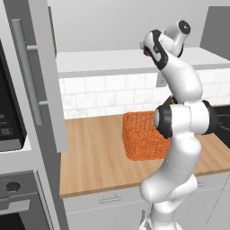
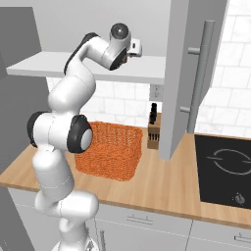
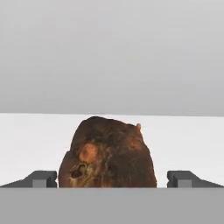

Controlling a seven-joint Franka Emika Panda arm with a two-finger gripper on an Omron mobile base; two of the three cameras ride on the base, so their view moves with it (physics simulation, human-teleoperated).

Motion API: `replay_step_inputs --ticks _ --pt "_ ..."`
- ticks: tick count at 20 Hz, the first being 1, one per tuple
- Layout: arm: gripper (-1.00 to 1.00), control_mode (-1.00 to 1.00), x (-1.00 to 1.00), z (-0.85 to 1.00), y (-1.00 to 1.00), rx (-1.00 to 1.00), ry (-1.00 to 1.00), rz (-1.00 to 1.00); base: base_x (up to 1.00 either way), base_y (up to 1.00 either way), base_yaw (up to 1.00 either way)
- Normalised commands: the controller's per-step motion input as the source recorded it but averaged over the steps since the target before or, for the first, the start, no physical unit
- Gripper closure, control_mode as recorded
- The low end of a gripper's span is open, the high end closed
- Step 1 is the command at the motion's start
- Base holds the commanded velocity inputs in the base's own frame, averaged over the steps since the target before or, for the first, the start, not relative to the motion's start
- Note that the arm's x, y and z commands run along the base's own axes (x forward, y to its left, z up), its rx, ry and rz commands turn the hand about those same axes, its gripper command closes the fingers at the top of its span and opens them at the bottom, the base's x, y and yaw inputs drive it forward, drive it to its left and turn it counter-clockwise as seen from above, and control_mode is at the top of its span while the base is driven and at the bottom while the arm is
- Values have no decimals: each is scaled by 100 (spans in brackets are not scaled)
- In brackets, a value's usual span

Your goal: Open the cabinet, pick up the bread from the cabinet and place it in the basket. Then move the basket to the dining counter.

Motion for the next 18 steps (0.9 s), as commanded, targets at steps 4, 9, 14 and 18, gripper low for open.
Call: replay_step_inputs --ticks 4,9,14,18 --pt "-100 -100 35 0 0 0 5 0 0 0 0" --pt "100 -100 4 -12 0 -2 1 0 0 0 0" --pt "100 -100 -10 -19 -7 0 -1 1 0 0 0" --pt "100 -100 -47 -23 -9 0 -7 1 0 0 0"
